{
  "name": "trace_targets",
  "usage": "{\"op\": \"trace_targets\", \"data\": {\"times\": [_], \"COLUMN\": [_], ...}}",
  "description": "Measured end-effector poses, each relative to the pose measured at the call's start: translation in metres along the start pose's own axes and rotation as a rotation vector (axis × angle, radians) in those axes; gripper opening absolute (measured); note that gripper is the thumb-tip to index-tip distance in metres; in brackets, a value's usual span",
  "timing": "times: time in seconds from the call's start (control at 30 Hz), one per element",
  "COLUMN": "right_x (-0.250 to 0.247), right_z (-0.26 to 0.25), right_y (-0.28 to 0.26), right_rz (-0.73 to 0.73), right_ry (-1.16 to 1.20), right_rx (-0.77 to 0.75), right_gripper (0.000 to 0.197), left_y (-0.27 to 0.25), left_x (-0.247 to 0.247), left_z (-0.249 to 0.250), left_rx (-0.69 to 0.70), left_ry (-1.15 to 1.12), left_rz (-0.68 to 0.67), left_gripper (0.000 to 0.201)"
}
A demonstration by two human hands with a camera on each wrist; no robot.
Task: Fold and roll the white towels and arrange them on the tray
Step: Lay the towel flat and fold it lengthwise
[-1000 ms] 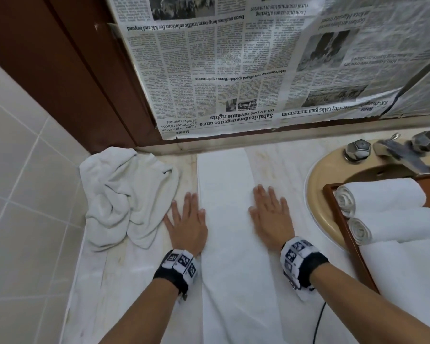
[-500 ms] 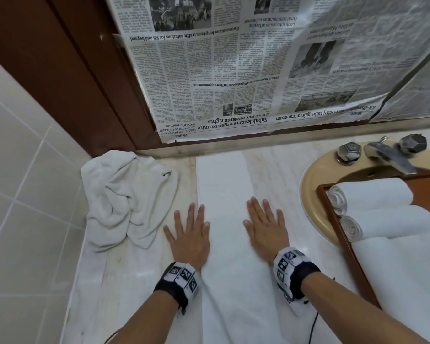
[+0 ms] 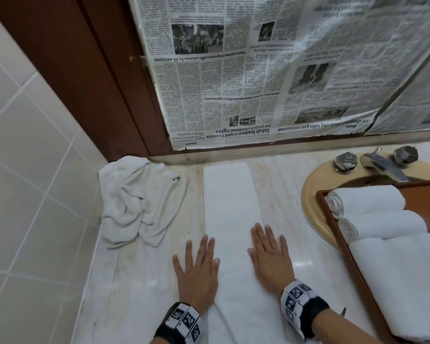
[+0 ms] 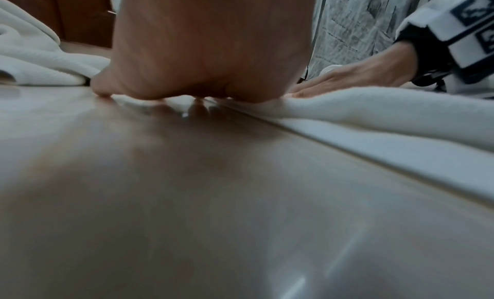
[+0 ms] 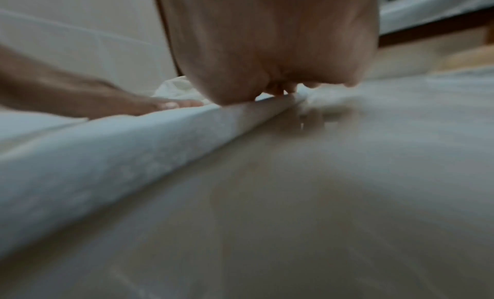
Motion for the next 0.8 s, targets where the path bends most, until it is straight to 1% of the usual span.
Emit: {"op": "trace_targets", "data": {"times": [0.13, 0.23, 0.33, 0.47, 0.57, 0.6, 0.67, 0.73, 0.8], "right_x": [0.009, 0.012, 0.012, 0.007, 0.007, 0.006, 0.002, -0.004, -0.009], "right_z": [-0.014, -0.014, -0.009, -0.004, 0.000, 0.001, 0.003, 0.005, 0.007], "right_y": [-0.040, -0.050, -0.041, -0.022, -0.006, 0.000, 0.014, 0.027, 0.039], "right_rz": [-0.022, -0.056, -0.104, -0.137, -0.160, -0.156, -0.102, -0.116, -0.103], "right_ry": [0.014, 0.018, -0.002, -0.002, 0.032, 0.040, 0.030, 0.056, 0.062], "right_rx": [-0.121, -0.084, -0.063, -0.090, -0.075, -0.075, -0.122, -0.150, -0.150], "right_gripper": [0.056, 0.059, 0.061, 0.062, 0.063, 0.065, 0.072, 0.080, 0.089], "left_y": [-0.015, -0.018, -0.015, -0.002, 0.015, 0.022, 0.036, 0.048, 0.058], "left_x": [-0.002, -0.003, -0.001, 0.001, -0.002, -0.004, -0.009, -0.012, -0.015], "left_z": [-0.003, 0.001, 0.002, 0.006, 0.013, 0.015, 0.020, 0.021, 0.023], "left_rx": [0.043, 0.047, 0.036, -0.010, -0.013, -0.011, -0.020, -0.035, -0.038], "left_ry": [-0.002, -0.005, -0.010, -0.011, 0.002, -0.005, 0.011, 0.014, 0.007], "left_rz": [0.012, -0.028, -0.049, -0.089, -0.139, -0.134, -0.135, -0.138, -0.139], "left_gripper": [0.054, 0.055, 0.055, 0.058, 0.066, 0.070, 0.073, 0.075, 0.071]}}
Point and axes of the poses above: each hand's wrist, its own y-axis towards the middle knuckle, its own x-axis out of the palm, z = x × y, the point moved 3 cm from there along y, towards the middle knuckle, and after that the axes turned 14 degrees about -y, right-handed, at the moved point
